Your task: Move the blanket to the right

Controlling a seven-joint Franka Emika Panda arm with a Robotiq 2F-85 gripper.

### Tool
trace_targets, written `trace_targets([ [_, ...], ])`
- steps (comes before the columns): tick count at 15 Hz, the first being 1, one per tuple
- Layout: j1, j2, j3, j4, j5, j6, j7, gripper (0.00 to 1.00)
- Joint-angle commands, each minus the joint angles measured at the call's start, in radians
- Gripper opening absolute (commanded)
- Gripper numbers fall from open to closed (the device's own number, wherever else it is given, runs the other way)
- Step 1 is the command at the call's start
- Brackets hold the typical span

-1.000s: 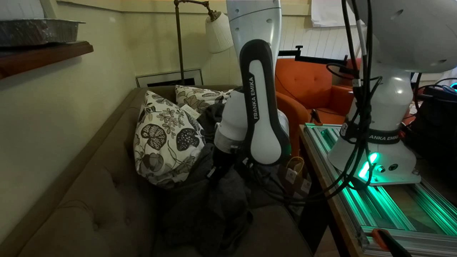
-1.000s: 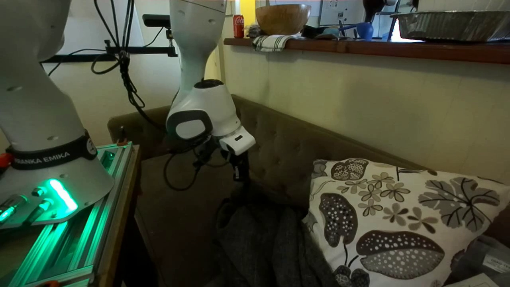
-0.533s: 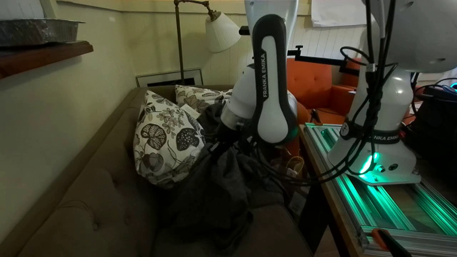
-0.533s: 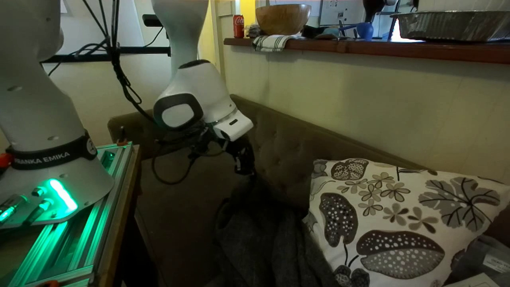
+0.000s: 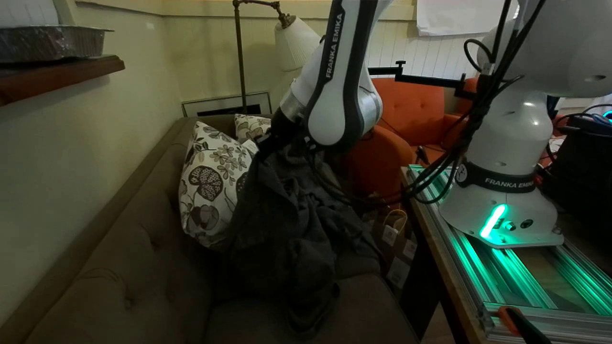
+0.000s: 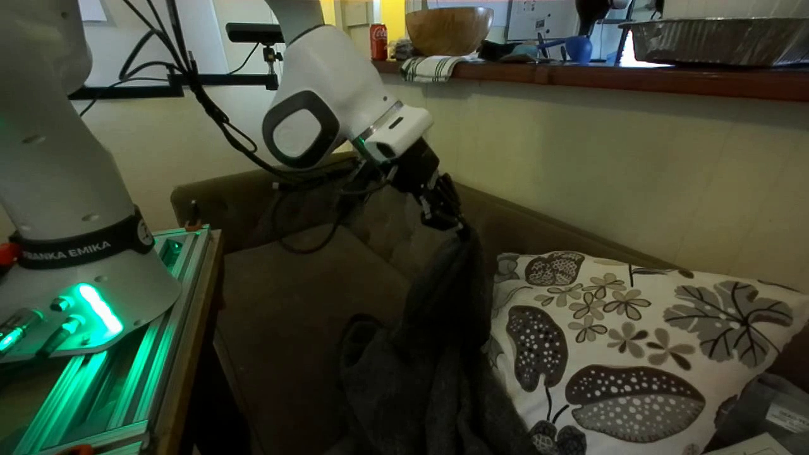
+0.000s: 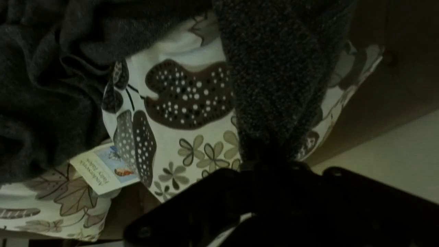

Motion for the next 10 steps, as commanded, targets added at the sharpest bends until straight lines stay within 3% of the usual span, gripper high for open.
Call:
trace_targets([
  [1,0.038,-0.182,-0.012,-0.048,0.131,-0.012,-0.096,0.01],
  [4,0.063,-0.263,0.001,-0.003,0.301,-0.021,-0.197,0.01],
  [5,0.042,-0.169,-0.004,0.001,0.197,-0.001,-0.13,0.02],
  [7,0.054,-0.219,-0.001,0.004,0.257,-0.005,-0.166,0.02],
  [10,0.055,-0.234,-0.001,0.001,0.261,-0.012,-0.168,0.01],
])
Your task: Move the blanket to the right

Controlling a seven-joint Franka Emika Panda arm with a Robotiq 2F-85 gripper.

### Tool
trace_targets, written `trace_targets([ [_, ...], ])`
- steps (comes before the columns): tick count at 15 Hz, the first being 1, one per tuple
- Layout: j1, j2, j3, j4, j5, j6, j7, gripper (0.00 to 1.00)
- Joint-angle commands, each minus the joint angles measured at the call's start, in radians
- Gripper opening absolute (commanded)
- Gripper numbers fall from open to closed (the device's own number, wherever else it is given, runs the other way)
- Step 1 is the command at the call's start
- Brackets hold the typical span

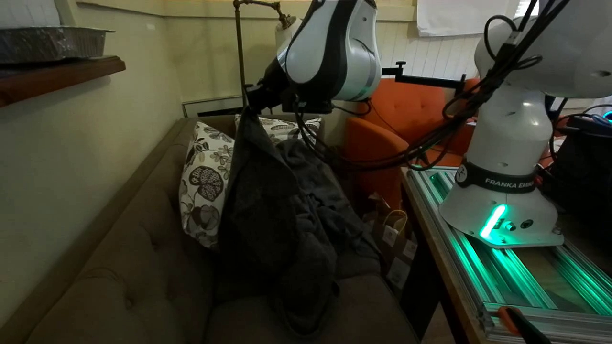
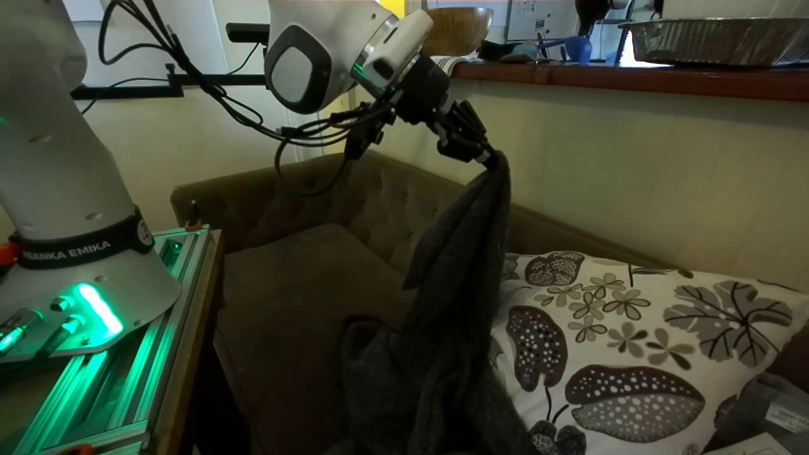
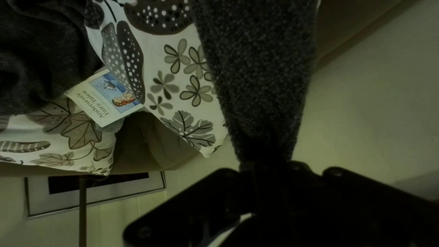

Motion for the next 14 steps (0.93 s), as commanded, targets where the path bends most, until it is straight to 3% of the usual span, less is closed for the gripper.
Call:
trace_targets([
  [1,0.017,0.023,0.021,0.007,0.003,0.011,0.041,0.01],
  [2,0.025,-0.003,0.034,0.012,0.006,-0.002,0.061,0.01],
  [7,0.044,-0.252,0.04,-0.044,0.084,0.001,-0.099,0.01],
  [14,-0.006,-0.554,0.074,-0.007,0.279,-0.007,-0.292,0.01],
])
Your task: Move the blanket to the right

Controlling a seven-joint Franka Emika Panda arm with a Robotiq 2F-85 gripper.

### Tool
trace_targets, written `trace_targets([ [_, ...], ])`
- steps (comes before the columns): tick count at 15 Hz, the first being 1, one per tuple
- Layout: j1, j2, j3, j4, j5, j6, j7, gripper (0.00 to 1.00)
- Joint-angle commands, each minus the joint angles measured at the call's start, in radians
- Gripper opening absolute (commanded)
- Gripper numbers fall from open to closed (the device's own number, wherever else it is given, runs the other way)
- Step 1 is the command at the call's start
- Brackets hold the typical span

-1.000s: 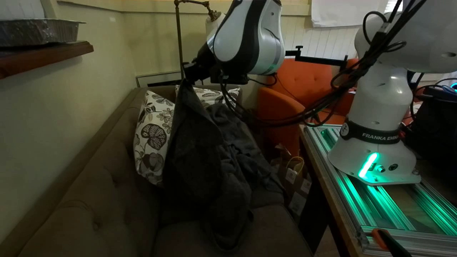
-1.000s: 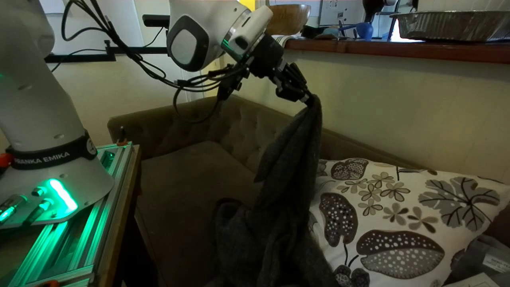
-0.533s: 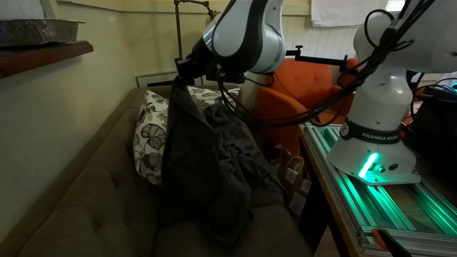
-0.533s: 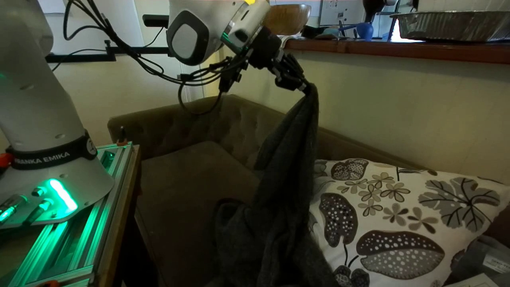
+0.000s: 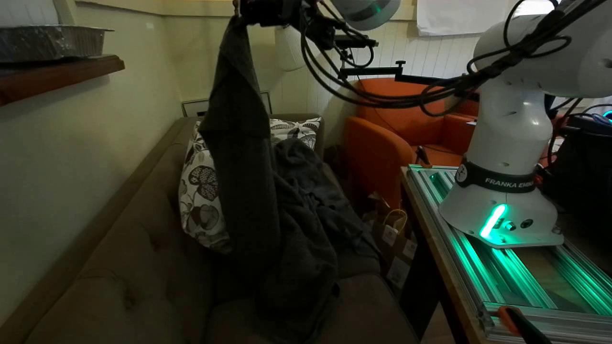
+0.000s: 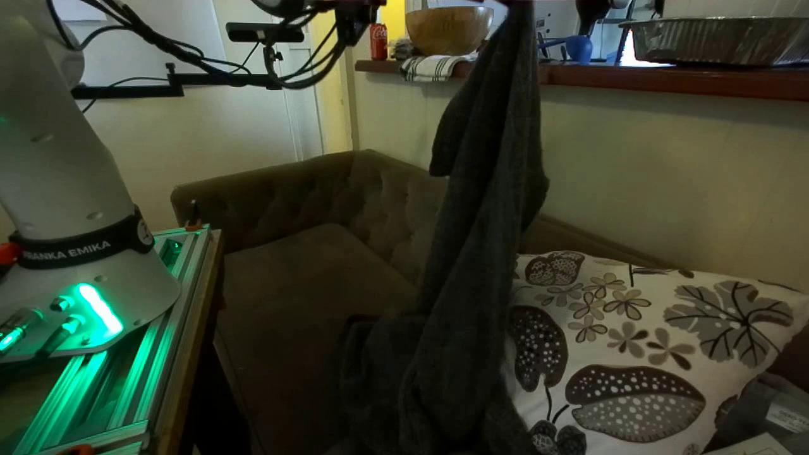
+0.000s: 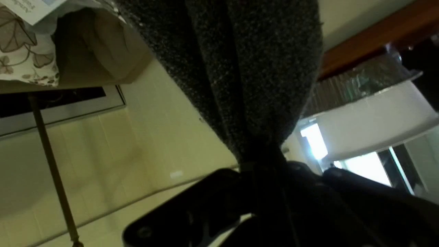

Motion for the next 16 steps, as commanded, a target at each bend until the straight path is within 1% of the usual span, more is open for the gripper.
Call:
trace_targets([
  [1,-0.047,-0.205,0.042,-0.005,0.121,-0.021,-0.121,0.01],
  [5,-0.163,-0.322,0.105,0.063,0.327,-0.017,-0.303,0.01],
  [6,-0.19,-0.352,0.1,0.086,0.373,-0.034,-0.345,0.01],
  [8,-0.263,-0.367,0.085,0.152,0.463,-0.007,-0.417,0.01],
  [9,-0.201,-0.333,0.083,0.087,0.376,0.0,-0.332,0.02],
  [11,-0.251,-0.358,0.076,0.123,0.419,-0.002,-0.384,0.02],
  [15,-0.259,-0.358,0.079,0.131,0.43,-0.002,-0.389,0.02],
  [16,-0.278,-0.319,0.071,0.174,0.439,0.012,-0.388,0.01],
])
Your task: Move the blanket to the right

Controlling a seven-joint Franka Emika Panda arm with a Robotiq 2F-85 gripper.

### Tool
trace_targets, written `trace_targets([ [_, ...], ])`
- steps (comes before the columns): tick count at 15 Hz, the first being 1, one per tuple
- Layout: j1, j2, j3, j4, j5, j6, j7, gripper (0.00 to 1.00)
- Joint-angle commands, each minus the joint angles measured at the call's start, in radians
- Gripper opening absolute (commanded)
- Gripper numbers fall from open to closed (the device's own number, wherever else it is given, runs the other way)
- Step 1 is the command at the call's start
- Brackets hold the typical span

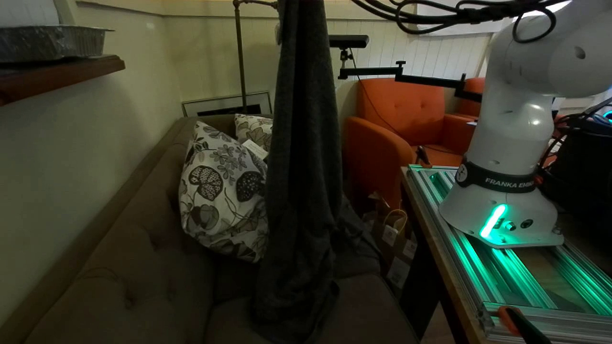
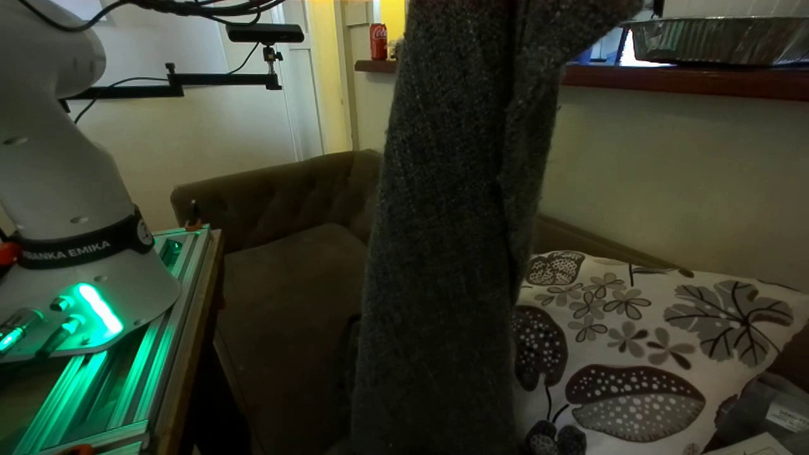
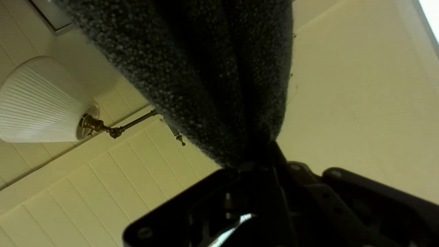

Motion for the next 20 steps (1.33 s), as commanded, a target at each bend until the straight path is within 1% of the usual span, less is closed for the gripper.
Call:
trace_targets([
  [1,-0.037,0.063,-0.025,0.078,0.002,0.009,-0.007,0.01],
  [3,-0.094,0.11,-0.086,0.18,-0.033,0.007,-0.021,0.01],
  [5,-0.144,0.155,-0.126,0.278,-0.011,0.011,-0.028,0.01],
  [8,-0.217,0.256,-0.174,0.452,0.016,0.024,-0.038,0.01],
  [9,-0.234,0.286,-0.189,0.507,0.017,0.012,-0.036,0.01],
  [10,-0.2,0.192,-0.178,0.359,-0.009,0.001,-0.019,0.01],
  [11,-0.211,0.212,-0.186,0.388,-0.009,-0.004,-0.019,0.02],
  [15,-0.205,0.216,-0.178,0.36,-0.009,-0.004,-0.018,0.02],
  [18,-0.205,0.215,-0.178,0.36,-0.009,-0.004,-0.018,0.02],
  [19,-0.205,0.215,-0.178,0.36,-0.009,-0.004,-0.018,0.01],
  [20,-0.205,0.237,-0.177,0.389,-0.023,0.01,-0.003,0.01],
])
